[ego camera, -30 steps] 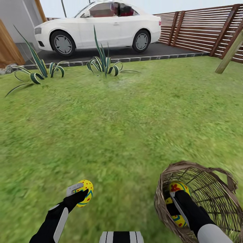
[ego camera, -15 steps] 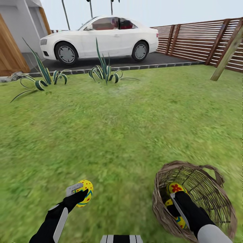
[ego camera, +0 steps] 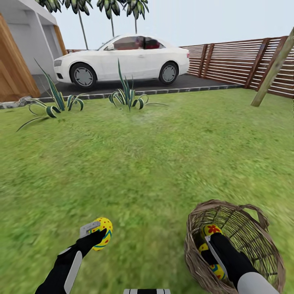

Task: Take the three Easter eggs out of the wicker basket on the lawn in the garden, then place them on the lawn next to a single tree (choose any tree) so that all three eggs are next to the same tree and none are left in the basket.

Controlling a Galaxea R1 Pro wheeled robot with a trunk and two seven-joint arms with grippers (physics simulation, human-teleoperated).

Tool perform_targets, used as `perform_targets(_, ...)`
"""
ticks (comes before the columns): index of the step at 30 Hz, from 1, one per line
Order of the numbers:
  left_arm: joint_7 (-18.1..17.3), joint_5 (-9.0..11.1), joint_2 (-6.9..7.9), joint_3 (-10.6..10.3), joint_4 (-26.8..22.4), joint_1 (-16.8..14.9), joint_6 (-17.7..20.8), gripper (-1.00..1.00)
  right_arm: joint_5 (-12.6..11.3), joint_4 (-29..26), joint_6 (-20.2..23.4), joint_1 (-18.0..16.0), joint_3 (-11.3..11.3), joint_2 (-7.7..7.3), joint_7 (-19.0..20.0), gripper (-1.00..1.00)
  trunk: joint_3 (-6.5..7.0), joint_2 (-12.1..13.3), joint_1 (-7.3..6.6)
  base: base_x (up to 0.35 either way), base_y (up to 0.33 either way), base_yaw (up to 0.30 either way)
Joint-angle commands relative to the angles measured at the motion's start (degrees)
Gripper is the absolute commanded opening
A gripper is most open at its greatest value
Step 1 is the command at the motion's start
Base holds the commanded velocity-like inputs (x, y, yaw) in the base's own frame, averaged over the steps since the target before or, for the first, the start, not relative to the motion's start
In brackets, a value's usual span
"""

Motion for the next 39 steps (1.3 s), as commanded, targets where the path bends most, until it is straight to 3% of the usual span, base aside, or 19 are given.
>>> perform_targets(1,-0.2,0.3,-0.07,0.3,-0.1,0.0,0.4,-1.00,0.3,0.0,0.3,0.0,0.3,-0.05,0.2,-1.00,0.18,0.0,-0.03,0.000,0.000,0.000)
perform_targets(20,-0.2,0.3,-0.14,0.2,-0.4,0.0,0.4,-1.00,0.3,0.0,0.3,0.0,0.2,-0.13,0.2,-1.00,4.39,0.3,-0.52,0.000,0.000,0.000)
perform_targets(28,-0.3,0.4,-0.15,0.4,-0.1,0.0,0.5,-1.00,0.3,0.1,0.3,0.0,0.2,-0.13,0.2,-1.00,6.16,0.4,-0.73,0.013,0.247,0.000)
perform_targets(39,-0.4,0.2,-0.24,0.2,0.0,0.0,0.4,-1.00,0.3,0.1,0.3,0.0,0.3,-0.05,0.2,-1.00,8.60,0.5,-1.01,-0.051,0.033,0.000)
